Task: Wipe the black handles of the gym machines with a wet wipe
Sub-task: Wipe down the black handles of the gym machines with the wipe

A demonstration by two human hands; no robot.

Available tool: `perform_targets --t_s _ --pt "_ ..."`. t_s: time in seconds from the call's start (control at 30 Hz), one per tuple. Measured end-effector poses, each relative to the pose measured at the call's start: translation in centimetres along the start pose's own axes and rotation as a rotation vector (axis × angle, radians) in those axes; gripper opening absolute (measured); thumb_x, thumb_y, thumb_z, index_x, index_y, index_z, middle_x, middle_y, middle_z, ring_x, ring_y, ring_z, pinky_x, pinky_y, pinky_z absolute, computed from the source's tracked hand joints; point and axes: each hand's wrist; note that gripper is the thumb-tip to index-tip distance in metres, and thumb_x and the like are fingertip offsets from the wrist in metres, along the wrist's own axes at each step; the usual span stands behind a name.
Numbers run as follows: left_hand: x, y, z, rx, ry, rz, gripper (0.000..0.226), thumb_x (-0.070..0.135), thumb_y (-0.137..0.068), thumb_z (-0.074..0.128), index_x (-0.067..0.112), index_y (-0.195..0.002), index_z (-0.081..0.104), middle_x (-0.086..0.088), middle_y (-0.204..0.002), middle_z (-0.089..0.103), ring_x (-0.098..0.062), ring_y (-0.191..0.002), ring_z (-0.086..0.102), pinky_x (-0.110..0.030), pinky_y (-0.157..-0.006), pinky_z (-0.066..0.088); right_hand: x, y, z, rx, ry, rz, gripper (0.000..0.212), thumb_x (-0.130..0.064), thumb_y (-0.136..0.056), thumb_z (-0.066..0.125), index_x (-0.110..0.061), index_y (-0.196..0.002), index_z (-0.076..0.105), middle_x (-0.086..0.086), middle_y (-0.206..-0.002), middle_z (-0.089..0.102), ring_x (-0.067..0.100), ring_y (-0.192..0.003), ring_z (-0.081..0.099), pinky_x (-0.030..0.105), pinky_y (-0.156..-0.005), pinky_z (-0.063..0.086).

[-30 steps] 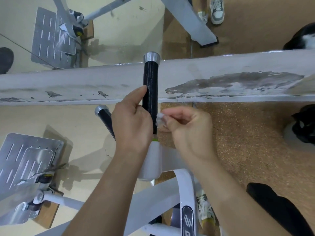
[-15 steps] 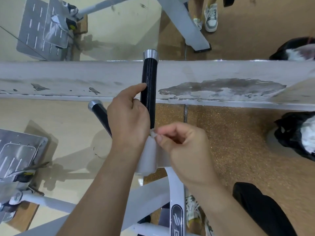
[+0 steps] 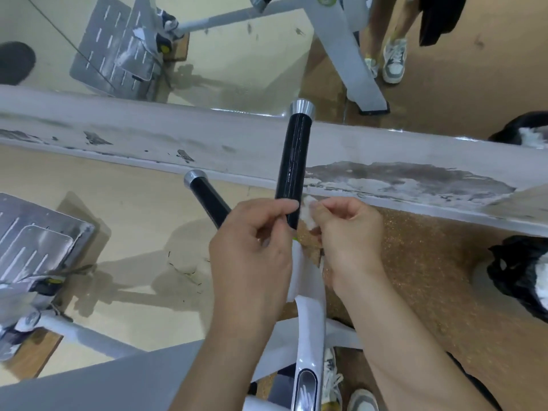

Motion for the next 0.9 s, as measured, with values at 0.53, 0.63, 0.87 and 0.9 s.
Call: perform_targets --t_s 0.53,0.63,0.87,0.9 --pt "-1.6 -1.4 -2.6 -0.109 -0.304 -0.013 0.016 0.043 -0.090 0.058 0.049 -0.079 0.068 0.017 -0.056 0.062 0.002 -0.063 0.057 -0.015 -0.061 0.043 -1.7 3.1 -1.6 -0.309 0.227 -0.152 0.026 -0.003 -0.087 0.062 -0.025 -0.083 0.074 -0.006 -0.084 0.073 0.007 -0.077 0.066 0.031 -0.071 0.056" --pt "-2.1 -2.4 -2.7 -0.141 -0.139 -0.156 0.015 0.040 -0.086 0.064 0.038 -0.076 0.074 0.011 -0.066 0.071 -0.004 -0.064 0.061 -0.023 -0.057 0.047 -1.3 3.0 -0.9 -0.272 0.247 -0.152 0.028 0.001 -0.086 0.061 -0.025 -0.081 0.071 0.001 -0.085 0.069 0.016 -0.079 0.062 0.047 -0.078 0.054" --pt "-2.7 -4.7 -3.2 -0.119 -0.165 -0.228 0.020 0.032 -0.086 0.066 0.024 -0.069 0.070 0.005 -0.062 0.069 -0.011 -0.061 0.064 -0.030 -0.063 0.054 -1.7 2.4 -0.6 -0.267 0.355 -0.209 0.027 0.002 -0.083 0.062 -0.024 -0.082 0.069 -0.001 -0.087 0.066 0.013 -0.081 0.063 0.045 -0.079 0.056" --pt "-2.4 -4.6 -3.3 -0.166 -0.142 -0.231 0.018 0.035 -0.085 0.068 0.027 -0.068 0.070 0.007 -0.062 0.069 -0.009 -0.062 0.064 -0.030 -0.064 0.054 -1.7 2.3 -0.5 -0.267 0.362 -0.212 0.027 0.002 -0.083 0.062 -0.024 -0.082 0.068 -0.001 -0.087 0.066 0.015 -0.082 0.063 0.046 -0.079 0.056"
Point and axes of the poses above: each hand's wrist, its own y-axis away from the middle knuckle, its own z-axis out of the palm, x = y × z
